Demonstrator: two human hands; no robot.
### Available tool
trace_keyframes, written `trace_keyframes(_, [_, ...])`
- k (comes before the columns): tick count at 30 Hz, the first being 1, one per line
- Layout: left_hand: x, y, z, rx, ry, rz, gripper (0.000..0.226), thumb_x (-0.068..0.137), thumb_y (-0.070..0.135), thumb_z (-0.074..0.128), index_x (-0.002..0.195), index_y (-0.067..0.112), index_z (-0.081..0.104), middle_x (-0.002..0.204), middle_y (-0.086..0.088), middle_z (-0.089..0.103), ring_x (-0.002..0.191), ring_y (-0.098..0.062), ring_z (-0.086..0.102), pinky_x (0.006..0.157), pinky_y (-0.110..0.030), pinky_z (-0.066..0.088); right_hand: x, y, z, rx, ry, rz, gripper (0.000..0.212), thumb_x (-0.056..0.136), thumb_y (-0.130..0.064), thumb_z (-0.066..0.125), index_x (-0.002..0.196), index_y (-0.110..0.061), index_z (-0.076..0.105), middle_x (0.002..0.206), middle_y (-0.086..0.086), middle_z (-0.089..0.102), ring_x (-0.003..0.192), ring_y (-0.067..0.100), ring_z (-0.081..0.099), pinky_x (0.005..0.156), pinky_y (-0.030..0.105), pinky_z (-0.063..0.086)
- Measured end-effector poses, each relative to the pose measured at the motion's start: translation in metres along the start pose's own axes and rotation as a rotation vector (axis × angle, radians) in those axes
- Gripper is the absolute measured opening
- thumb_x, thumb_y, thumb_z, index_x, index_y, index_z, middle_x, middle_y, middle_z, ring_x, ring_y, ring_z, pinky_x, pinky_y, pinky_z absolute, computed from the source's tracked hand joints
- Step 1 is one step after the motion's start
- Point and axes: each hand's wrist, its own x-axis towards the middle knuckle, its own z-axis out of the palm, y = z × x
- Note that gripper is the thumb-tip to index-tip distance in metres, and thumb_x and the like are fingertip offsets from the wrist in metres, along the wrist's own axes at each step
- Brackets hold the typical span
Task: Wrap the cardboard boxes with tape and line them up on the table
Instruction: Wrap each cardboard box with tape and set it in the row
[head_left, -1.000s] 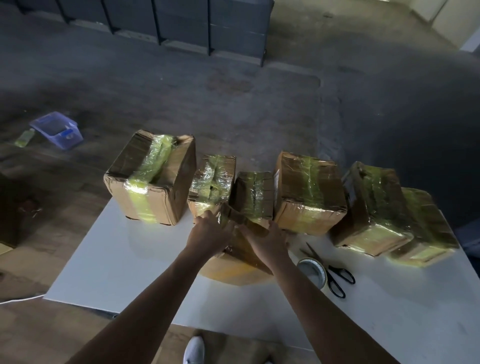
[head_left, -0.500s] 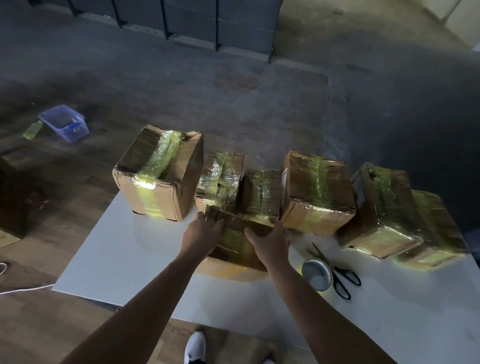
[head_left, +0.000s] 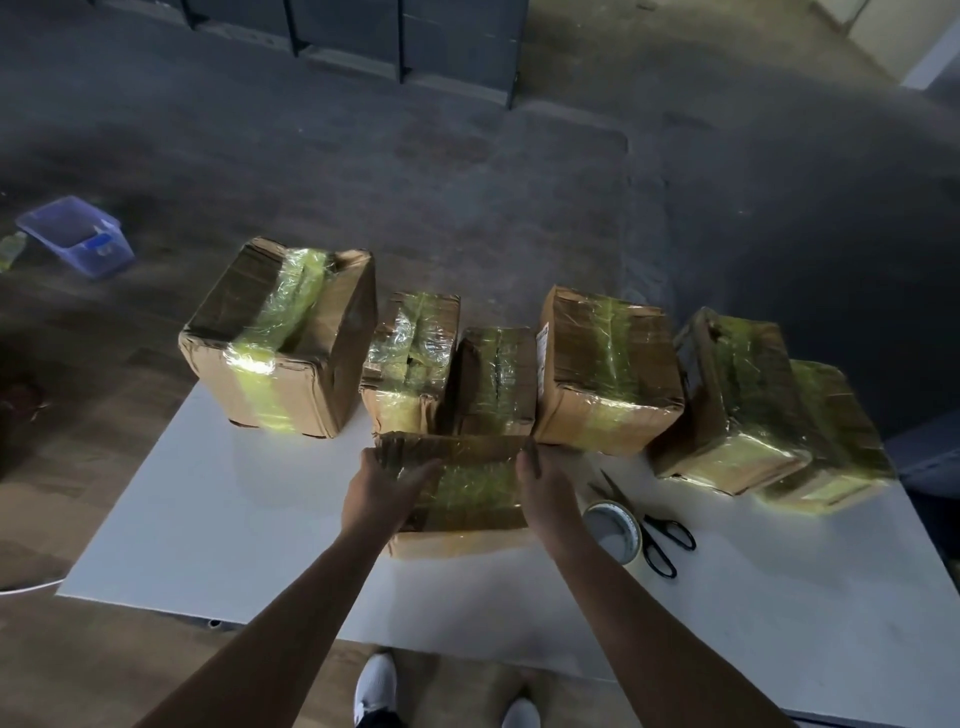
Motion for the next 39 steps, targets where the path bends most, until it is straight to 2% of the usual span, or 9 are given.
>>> trace_keyframes(4, [0.001,0.005,0.003,0.076,0.024,-0.009,0.076,0.077,0.057,0.071,0.129,0.009,0.042,0.116,-0.01,0.061,0.095,-0.026,0.059,0.067,-0.032,0.047,0.008,0.0,-0.002,0.013,-0.013,0.045,0.035,0.105,-0.031,0.034,0.106,-0.009,0.061,0.072,0.001,0.052,0.077,0.023,0.052,0.065,0.03,0.033])
trace_keyframes(7, [-0.007,0.011,0.007,0.259,0.107,0.057,0.078,0.084,0.058,0.061,0.134,0.005,0.033,0.126,-0.016,0.053,0.106,-0.034,0.058,0.07,-0.036,0.046,0.006,0.004,-0.006,0.076,-0.115,0.075,0.034,0.1,-0.041,0.042,0.119,-0.016,0.057,0.089,-0.001,0.059,0.091,0.02,0.056,0.07,0.029,0.036])
trace_keyframes(11, [-0.014,0.016,0.002,0.402,-0.006,0.081,0.118,0.074,0.072,0.062,0.152,0.005,0.004,0.147,-0.018,0.036,0.125,-0.035,0.049,0.086,-0.043,0.049,0.002,0.019,-0.015,0.057,-0.32,0.027,0.108,0.069,-0.048,0.083,0.151,-0.034,0.014,0.129,-0.014,0.046,0.112,0.013,0.049,0.084,0.026,0.04])
trace_keyframes(13, [-0.011,0.016,-0.005,0.372,-0.133,0.087,0.139,0.06,0.071,0.074,0.152,0.006,-0.007,0.154,-0.017,0.027,0.133,-0.035,0.041,0.093,-0.042,0.048,0.005,0.021,-0.018,0.042,-0.349,0.009,0.119,0.063,-0.045,0.087,0.152,-0.037,0.008,0.134,-0.012,0.046,0.113,0.013,0.05,0.084,0.023,0.042])
trace_keyframes(24, [0.004,0.02,-0.031,0.292,-0.384,0.172,0.116,0.063,0.045,0.087,0.15,0.009,0.018,0.145,-0.011,0.034,0.132,-0.029,0.038,0.105,-0.038,0.042,0.003,0.024,-0.033,0.098,-0.492,-0.005,0.075,0.091,-0.034,0.066,0.151,-0.029,0.021,0.135,-0.005,0.055,0.118,0.011,0.056,0.109,0.042,0.039])
trace_keyframes(29, [-0.011,0.03,-0.024,0.337,-0.252,0.153,0.113,0.071,0.035,0.084,0.149,0.002,0.009,0.143,-0.019,0.039,0.127,-0.035,0.045,0.098,-0.04,0.048,-0.008,0.016,-0.026,0.159,-0.411,-0.008,0.054,0.096,-0.024,0.059,0.144,-0.017,0.036,0.125,0.006,0.062,0.118,0.02,0.058,0.109,0.045,0.039])
trace_keyframes(34, [-0.029,0.04,-0.003,0.571,-0.18,0.181,0.076,0.089,0.039,0.065,0.146,0.009,0.025,0.147,-0.031,0.025,0.128,-0.047,0.04,0.103,-0.048,0.043,-0.008,0.0,-0.033,0.106,-0.328,0.115,0.008,0.094,-0.023,0.06,0.09,-0.017,0.063,0.079,-0.001,0.062,0.077,0.013,0.059,0.069,0.02,0.046])
trace_keyframes(35, [-0.029,0.041,-0.002,0.557,-0.201,0.163,0.071,0.091,0.043,0.06,0.146,0.011,0.029,0.146,-0.031,0.027,0.128,-0.048,0.039,0.103,-0.05,0.043,-0.01,-0.004,-0.038,0.064,-0.305,0.13,0.019,0.095,-0.028,0.058,0.08,-0.016,0.061,0.07,-0.002,0.056,0.065,0.01,0.053,0.06,0.022,0.041])
trace_keyframes(39, [-0.027,0.047,0.001,0.463,-0.216,0.123,0.075,0.091,0.06,0.047,0.149,0.015,0.029,0.152,-0.026,0.02,0.136,-0.048,0.027,0.107,-0.056,0.036,-0.013,-0.024,-0.051,-0.11,-0.229,-0.066,0.028,0.102,-0.037,0.039,0.095,-0.016,0.055,0.076,0.0,0.051,0.069,0.016,0.047,0.055,0.025,0.03])
